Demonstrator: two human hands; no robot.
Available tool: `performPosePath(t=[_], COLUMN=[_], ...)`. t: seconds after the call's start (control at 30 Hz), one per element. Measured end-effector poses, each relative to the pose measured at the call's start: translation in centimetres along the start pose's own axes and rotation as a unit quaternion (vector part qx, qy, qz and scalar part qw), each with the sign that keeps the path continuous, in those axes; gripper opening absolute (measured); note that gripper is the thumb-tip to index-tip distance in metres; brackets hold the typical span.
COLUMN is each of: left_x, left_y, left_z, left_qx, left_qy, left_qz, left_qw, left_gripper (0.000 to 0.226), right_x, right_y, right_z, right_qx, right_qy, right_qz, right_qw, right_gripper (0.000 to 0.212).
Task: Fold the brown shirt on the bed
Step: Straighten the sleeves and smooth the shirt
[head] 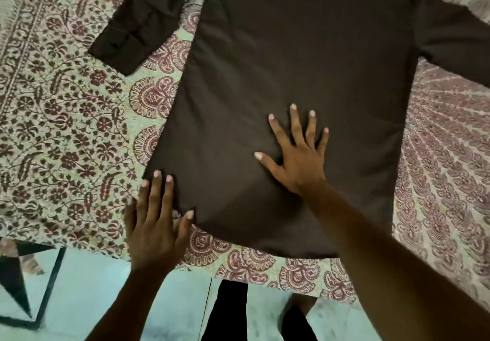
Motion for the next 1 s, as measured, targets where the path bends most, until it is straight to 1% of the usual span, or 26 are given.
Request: performPosePath(t=[0.03,0.07,0.1,0.13,0.2,0.23,0.27,0.3,0.33,0.37,0.43,0.5,0.53,0.57,0.6,0.63,0.7,0.73,0.8,0.83,0.87,0.93,1.0], left_x=[0.0,0.4,1.2,2.3,5.1,6.5,7.7,8.6,9.0,9.0,8.3,7.2,6.8,6.7,6.7,6.8,7.2,7.5,8.4,9.0,9.8,11.5,13.0], left_y=[-0.3,-0.8,-1.4,-2.0,-3.2,-3.5,-3.5,-3.3,-2.9,-2.5,-2.0,-2.0,-2.1,-2.1,-2.3,-2.4,-2.8,-3.0,-3.5,-3.9,-4.2,-4.9,-5.4], left_z=[0.1,0.2,0.3,0.4,0.3,0.6,1.1,1.7,2.3,3.0,4.4,5.1,5.3,5.4,5.5,5.6,5.9,6.1,6.6,6.7,6.6,5.9,5.0], left_qx=[-0.003,-0.009,-0.014,-0.012,0.015,0.032,0.046,0.054,0.059,0.064,0.067,0.052,0.045,0.036,0.024,0.008,-0.017,-0.021,-0.021,-0.022,-0.02,-0.007,0.004], left_qy=[0.0,-0.003,-0.01,-0.014,0.003,0.023,0.048,0.076,0.103,0.125,0.143,0.143,0.142,0.141,0.14,0.136,0.128,0.122,0.11,0.109,0.114,0.137,0.16], left_qz=[-0.01,-0.019,-0.029,-0.037,-0.035,-0.024,-0.006,0.011,0.026,0.035,0.038,0.022,0.014,0.009,0.007,0.007,0.005,0.002,0.001,0.005,0.011,0.021,0.027], left_qw=[1.0,1.0,0.999,0.999,0.999,0.999,0.998,0.996,0.993,0.989,0.987,0.988,0.989,0.989,0.99,0.991,0.992,0.992,0.994,0.994,0.993,0.99,0.987], left_gripper=[0.075,0.072,0.069,0.067,0.067,0.068,0.07,0.07,0.071,0.072,0.072,0.071,0.069,0.067,0.065,0.063,0.06,0.059,0.059,0.06,0.06,0.062,0.064], right_x=[-0.6,-1.8,-3.5,-5.5,-9.1,-9.9,-9.9,-9.1,-7.7,-5.8,-1.0,2.6,3.5,3.6,3.0,1.8,-1.6,-3.1,-4.2,-3.6,-2.2,2.2,6.8], right_y=[0.7,1.6,2.6,3.7,5.6,6.0,5.7,5.0,3.9,2.5,-0.1,-1.3,-1.0,-0.4,0.4,1.5,3.9,4.9,5.6,4.9,4.0,1.2,-1.3], right_z=[1.4,3.2,5.3,7.3,9.8,10.2,10.3,10.2,9.9,9.4,7.4,6.5,7.1,8.6,10.5,12.6,16.0,16.9,17.6,17.4,17.0,15.1,12.8], right_qx=[-0.016,-0.038,-0.056,-0.074,-0.111,-0.12,-0.121,-0.112,-0.098,-0.079,-0.038,-0.002,-0.009,-0.034,-0.065,-0.09,-0.114,-0.123,-0.132,-0.123,-0.107,-0.069,-0.039], right_qy=[0.003,-0.025,-0.086,-0.167,-0.314,-0.358,-0.38,-0.379,-0.356,-0.309,-0.169,-0.043,-0.02,-0.036,-0.088,-0.163,-0.307,-0.35,-0.389,-0.384,-0.358,-0.255,-0.129], right_qz=[0.0,0.002,0.012,0.031,0.064,0.072,0.074,0.068,0.051,0.023,-0.014,-0.011,-0.004,-0.001,-0.001,0.001,0.03,0.049,0.062,0.053,0.034,-0.023,-0.034], right_qw=[1.0,0.999,0.995,0.983,0.941,0.923,0.914,0.916,0.928,0.947,0.985,0.999,1.0,0.999,0.994,0.982,0.944,0.927,0.91,0.914,0.927,0.964,0.99], right_gripper=[0.089,0.088,0.085,0.08,0.07,0.067,0.065,0.063,0.064,0.065,0.07,0.076,0.08,0.082,0.083,0.081,0.075,0.073,0.07,0.069,0.069,0.068,0.071])
Point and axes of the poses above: each hand's wrist, its own x-axis towards the middle knuckle, its own y-axis out of the palm, z = x × y, the point moved 6 cm from there along x, towards the middle knuckle, and after that the axes turned 12 degrees about z, right-handed, at the moved point
